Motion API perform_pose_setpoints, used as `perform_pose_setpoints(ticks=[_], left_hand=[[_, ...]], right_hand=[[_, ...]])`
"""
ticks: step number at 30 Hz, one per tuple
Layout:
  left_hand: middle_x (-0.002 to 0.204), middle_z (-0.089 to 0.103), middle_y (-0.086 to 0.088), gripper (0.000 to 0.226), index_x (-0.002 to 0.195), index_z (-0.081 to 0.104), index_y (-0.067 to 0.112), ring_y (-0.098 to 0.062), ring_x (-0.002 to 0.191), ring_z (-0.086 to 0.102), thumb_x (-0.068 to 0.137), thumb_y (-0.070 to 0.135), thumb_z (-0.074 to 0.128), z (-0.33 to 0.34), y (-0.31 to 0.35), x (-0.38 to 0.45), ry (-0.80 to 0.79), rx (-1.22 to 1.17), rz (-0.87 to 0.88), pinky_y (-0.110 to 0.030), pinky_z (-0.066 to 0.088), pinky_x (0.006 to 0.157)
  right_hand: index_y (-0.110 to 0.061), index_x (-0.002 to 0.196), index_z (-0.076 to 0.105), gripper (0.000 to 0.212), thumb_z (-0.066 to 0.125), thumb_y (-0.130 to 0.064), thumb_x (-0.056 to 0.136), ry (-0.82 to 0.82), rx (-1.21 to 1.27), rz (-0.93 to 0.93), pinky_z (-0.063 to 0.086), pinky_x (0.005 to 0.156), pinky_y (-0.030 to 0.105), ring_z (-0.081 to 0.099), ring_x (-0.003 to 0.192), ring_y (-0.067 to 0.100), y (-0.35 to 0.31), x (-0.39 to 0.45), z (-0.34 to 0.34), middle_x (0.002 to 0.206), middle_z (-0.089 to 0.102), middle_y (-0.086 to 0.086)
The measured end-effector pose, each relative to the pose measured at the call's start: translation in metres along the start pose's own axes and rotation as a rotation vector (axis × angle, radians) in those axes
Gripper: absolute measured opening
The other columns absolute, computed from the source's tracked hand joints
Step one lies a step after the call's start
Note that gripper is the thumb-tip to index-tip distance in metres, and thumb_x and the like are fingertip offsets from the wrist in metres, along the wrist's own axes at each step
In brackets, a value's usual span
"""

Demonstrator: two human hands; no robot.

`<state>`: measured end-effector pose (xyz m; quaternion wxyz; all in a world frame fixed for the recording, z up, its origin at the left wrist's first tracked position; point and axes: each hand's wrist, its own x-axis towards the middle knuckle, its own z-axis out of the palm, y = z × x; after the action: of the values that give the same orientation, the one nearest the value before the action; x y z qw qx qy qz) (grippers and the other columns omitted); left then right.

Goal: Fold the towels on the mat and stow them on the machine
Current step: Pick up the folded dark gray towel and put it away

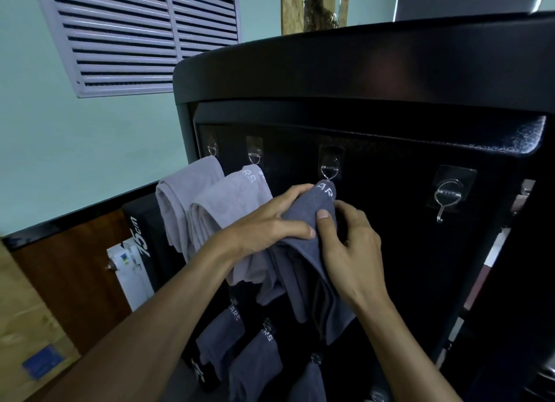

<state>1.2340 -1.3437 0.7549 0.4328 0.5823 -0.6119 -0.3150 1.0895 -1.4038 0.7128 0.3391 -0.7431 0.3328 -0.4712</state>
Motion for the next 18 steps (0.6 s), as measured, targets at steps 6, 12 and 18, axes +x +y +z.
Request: perform_pose_setpoints(ticks=[6,12,18], left_hand=[[0.123,0.062,0.003,0.071,0.136,0.045,0.033,-0.013,0.113,0.060,0.069,0.033,0.070,-0.004,0.002,-0.001,0.034,0.079,0.010,-0.040,0.047,0.102],[0.115,0.063,0.013,0.049,0.125,0.059,0.027,0.001,0.107,0.059,0.079,0.033,0.075,-0.006,0.006,-0.021,0.287,0.306,0.086,-0.022,0.049,0.089],[0.114,0.064,0.012,0.038,0.121,0.062,0.024,0.006,0.106,0.057,0.085,0.030,0.070,-0.032,0.007,-0.098,0.435,0.608,0.055,-0.020,0.049,0.092]], right_hand=[[-0.019,0.129,0.054,0.045,0.056,-0.044,0.092,-0.057,-0.059,-0.030,0.042,0.092,0.026,0.053,0.108,0.010,-0.002,0.003,-0.009,0.125,0.052,-0.004],[-0.018,0.129,0.054,0.045,0.056,-0.043,0.091,-0.025,-0.299,-0.251,0.039,0.088,0.026,0.048,0.109,0.018,-0.018,-0.004,-0.019,0.118,0.052,-0.001],[-0.014,0.124,0.059,0.048,0.053,-0.042,0.085,-0.127,-0.446,-0.578,0.047,0.087,0.043,0.052,0.108,0.027,-0.073,-0.021,0.003,0.114,0.059,0.005]])
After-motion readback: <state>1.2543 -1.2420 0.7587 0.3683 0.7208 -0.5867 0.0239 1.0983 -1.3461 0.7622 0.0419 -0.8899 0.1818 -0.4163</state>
